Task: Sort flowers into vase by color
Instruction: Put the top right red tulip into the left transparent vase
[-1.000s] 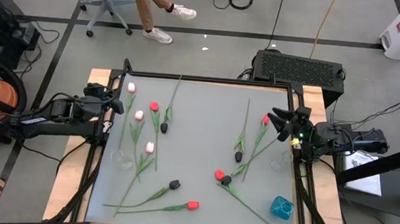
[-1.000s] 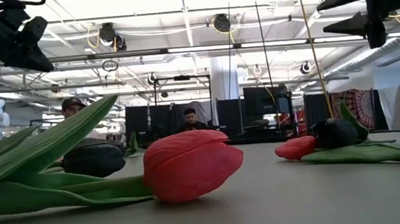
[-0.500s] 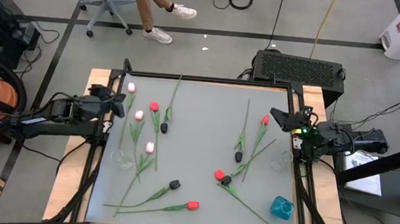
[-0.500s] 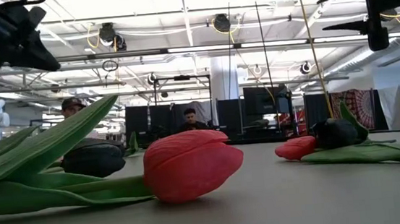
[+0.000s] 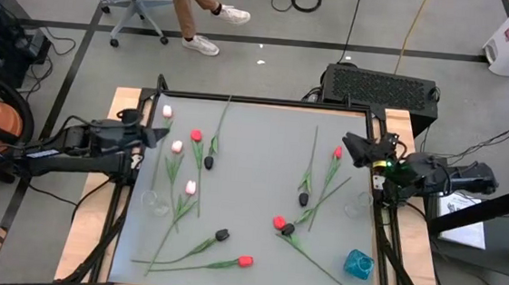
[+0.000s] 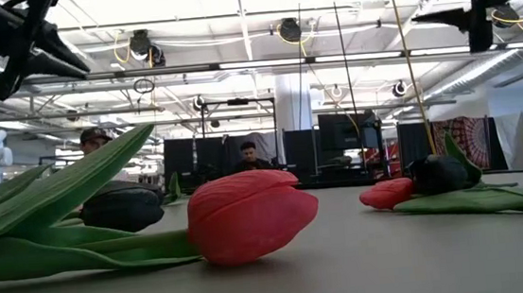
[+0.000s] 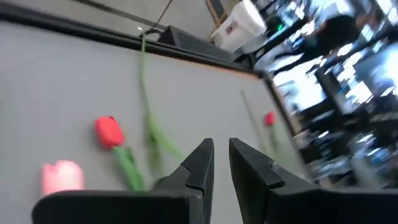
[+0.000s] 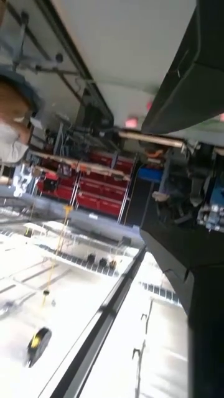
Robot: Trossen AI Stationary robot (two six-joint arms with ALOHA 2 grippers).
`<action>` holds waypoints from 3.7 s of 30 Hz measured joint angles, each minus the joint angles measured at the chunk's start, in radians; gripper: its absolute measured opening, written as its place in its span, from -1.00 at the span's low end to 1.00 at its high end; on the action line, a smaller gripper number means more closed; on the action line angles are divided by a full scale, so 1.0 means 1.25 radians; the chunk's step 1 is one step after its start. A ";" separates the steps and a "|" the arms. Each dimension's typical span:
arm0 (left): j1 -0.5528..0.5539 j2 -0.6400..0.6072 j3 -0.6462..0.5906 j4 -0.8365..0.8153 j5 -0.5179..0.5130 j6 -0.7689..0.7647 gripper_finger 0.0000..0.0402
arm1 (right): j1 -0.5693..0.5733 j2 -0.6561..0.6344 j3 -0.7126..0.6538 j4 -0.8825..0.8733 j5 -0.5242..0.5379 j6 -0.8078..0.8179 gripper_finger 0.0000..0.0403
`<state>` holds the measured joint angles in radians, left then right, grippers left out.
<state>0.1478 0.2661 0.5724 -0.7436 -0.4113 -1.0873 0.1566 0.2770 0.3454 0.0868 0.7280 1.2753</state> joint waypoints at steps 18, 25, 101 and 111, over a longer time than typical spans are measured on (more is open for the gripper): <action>0.000 0.005 0.000 0.334 0.032 -0.027 -0.72 | 0.000 0.129 0.101 0.109 0.000 -0.028 0.23; 0.000 0.049 0.026 0.422 0.040 -0.015 -0.72 | 0.000 0.214 0.332 -0.239 -0.001 -0.020 0.23; 0.000 0.364 0.422 0.414 0.116 0.485 -0.72 | -0.241 0.688 0.367 -0.993 -0.445 0.127 0.23; 0.000 0.378 0.422 0.414 0.109 0.485 -0.72 | -0.241 0.676 0.257 -0.858 -0.484 0.145 0.23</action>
<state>0.1482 0.7389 1.1004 -0.2264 -0.2745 -0.4812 -0.1452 1.1217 0.6665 -0.9858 0.1236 1.4571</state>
